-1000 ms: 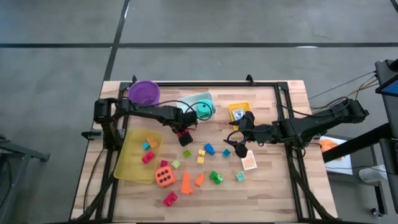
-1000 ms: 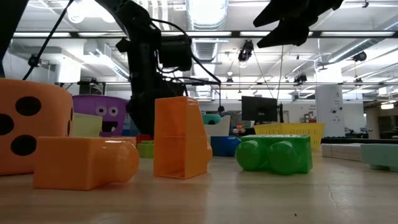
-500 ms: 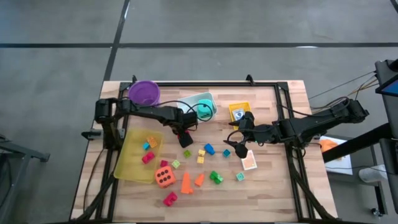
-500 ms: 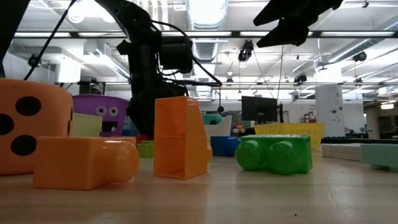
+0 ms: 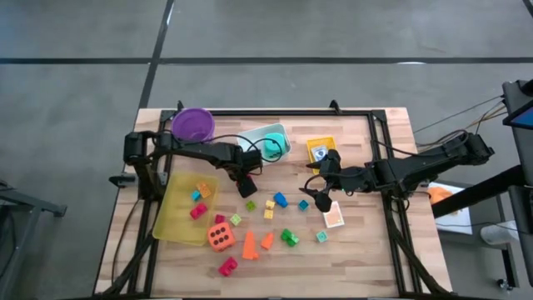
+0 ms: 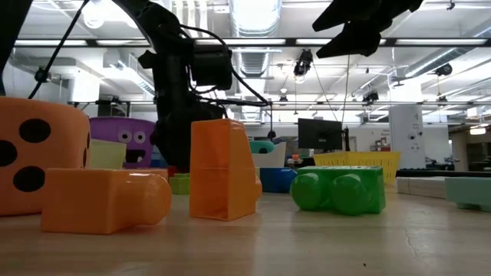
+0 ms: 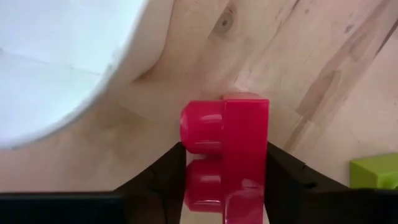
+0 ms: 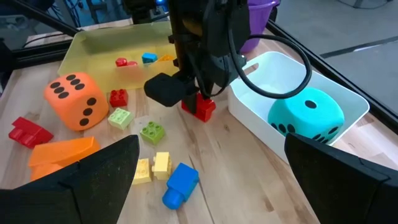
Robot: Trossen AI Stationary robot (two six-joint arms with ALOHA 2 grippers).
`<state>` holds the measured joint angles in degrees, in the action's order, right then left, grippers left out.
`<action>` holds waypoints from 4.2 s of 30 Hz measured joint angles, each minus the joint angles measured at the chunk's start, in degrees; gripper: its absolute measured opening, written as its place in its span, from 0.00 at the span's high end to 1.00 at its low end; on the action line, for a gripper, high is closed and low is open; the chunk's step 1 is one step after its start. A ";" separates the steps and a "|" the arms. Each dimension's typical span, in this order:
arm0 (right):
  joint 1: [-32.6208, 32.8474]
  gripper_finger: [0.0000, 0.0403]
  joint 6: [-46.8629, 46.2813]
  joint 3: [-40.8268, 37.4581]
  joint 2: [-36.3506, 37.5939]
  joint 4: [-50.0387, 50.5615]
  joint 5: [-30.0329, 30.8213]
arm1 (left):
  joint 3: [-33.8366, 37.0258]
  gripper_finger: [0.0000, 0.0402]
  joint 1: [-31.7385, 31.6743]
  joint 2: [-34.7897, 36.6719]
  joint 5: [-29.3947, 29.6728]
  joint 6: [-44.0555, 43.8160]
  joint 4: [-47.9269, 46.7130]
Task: Pick & Place Toys
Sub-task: Put the red game piece into the light yellow bin
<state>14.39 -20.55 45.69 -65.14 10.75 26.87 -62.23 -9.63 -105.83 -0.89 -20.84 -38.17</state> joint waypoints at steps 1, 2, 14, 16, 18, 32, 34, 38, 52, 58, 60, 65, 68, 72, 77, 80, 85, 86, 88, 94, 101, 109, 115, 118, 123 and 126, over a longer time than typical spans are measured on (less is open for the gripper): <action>0.00 0.01 0.01 0.00 0.00 -0.01 0.00 | -0.09 0.64 0.00 0.14 0.04 -0.04 -0.21; 0.00 0.01 0.02 0.00 0.00 -0.01 -0.01 | -0.26 0.64 0.00 0.27 0.02 -0.17 -0.48; 0.00 0.01 0.23 0.00 0.00 0.03 -0.09 | -0.48 0.87 0.04 7.79 -0.22 -1.70 -4.08; 0.00 0.01 0.23 0.00 0.00 -0.02 -0.09 | -0.64 0.88 0.04 10.56 -0.40 -1.72 -4.16; 0.00 0.01 0.23 0.00 0.00 -0.11 -0.09 | -0.60 0.88 0.04 12.46 -0.62 -1.82 -4.46; 0.00 0.01 0.47 0.00 0.00 -0.43 -0.09 | -0.75 0.88 0.83 25.53 -0.70 -4.11 -14.65; 0.00 0.01 0.51 0.00 0.00 -0.41 -0.09 | -0.75 0.88 1.21 27.83 -0.87 -5.11 -17.78; 0.00 0.01 0.62 0.00 0.00 -0.41 -0.09 | -0.75 0.88 2.66 31.65 -0.87 -7.63 -23.36; 0.00 0.01 0.60 0.00 0.00 -0.43 -0.09 | -0.81 0.88 12.67 38.87 0.30 -21.24 -36.42; 0.00 0.01 0.40 0.00 0.00 -0.43 -0.09 | -0.75 0.88 17.23 38.87 0.49 -26.87 -40.08; 0.01 0.01 0.40 0.00 0.00 -0.43 -0.09 | -0.75 0.88 18.79 38.87 0.50 -28.56 -40.73; 0.00 0.01 0.40 0.00 0.00 -0.43 -0.09 | -0.73 0.88 22.88 38.87 0.66 -32.63 -41.40; 0.00 0.01 0.40 0.00 0.00 -0.43 -0.16 | -0.58 0.88 25.52 38.89 0.63 -35.16 -41.54; 0.00 0.01 0.31 0.00 0.00 -0.40 -0.32 | 0.40 0.88 28.49 38.80 0.57 -39.61 -43.32; 0.01 0.01 0.19 0.00 0.00 -0.40 -0.35 | 3.48 0.88 31.46 38.76 -0.34 -43.87 -43.76; 0.00 0.01 0.19 0.00 0.00 -0.40 -0.35 | 6.02 0.88 32.55 38.72 -0.90 -46.26 -43.52; 0.01 0.01 0.16 0.00 0.01 -0.40 -0.35 | 10.41 0.88 32.85 38.72 -1.31 -49.70 -41.98; 0.00 0.01 0.16 0.00 0.01 -0.40 -0.35 | 11.36 0.88 32.84 38.72 -1.31 -49.74 -41.01; 0.01 0.01 0.15 0.00 0.02 -0.40 -0.35 | 13.30 0.88 32.83 38.72 -1.31 -49.75 -38.33; 0.01 0.01 0.15 0.00 0.02 -0.40 -0.35 | 19.48 0.88 32.79 38.72 -1.53 -52.08 -32.19; 0.00 0.01 0.14 0.00 0.02 -0.43 -0.35 | 22.44 0.88 32.79 38.48 -0.58 -53.57 -28.71; 0.00 0.01 0.14 0.00 0.02 -0.49 -0.35 | 26.26 0.88 32.79 38.48 -0.05 -54.02 -20.32; 0.00 0.01 0.15 0.00 0.01 -0.52 -0.35 | 28.40 0.88 32.79 38.54 -0.58 -55.52 -18.83; 0.00 0.01 0.14 0.00 0.02 -0.62 -0.35 | 28.45 0.88 32.79 38.54 -0.63 -55.51 -18.81; 0.00 0.01 0.15 0.00 0.02 -0.64 -0.35 | 28.45 0.88 32.79 38.52 -0.62 -55.28 -18.76; 0.00 0.01 0.14 0.00 0.02 -0.64 -0.35 | 28.45 0.88 32.79 38.50 -0.63 -55.28 -18.74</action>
<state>14.39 -20.40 45.69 -65.12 10.11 26.52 -33.78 23.16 -67.33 -1.52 -76.12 -56.90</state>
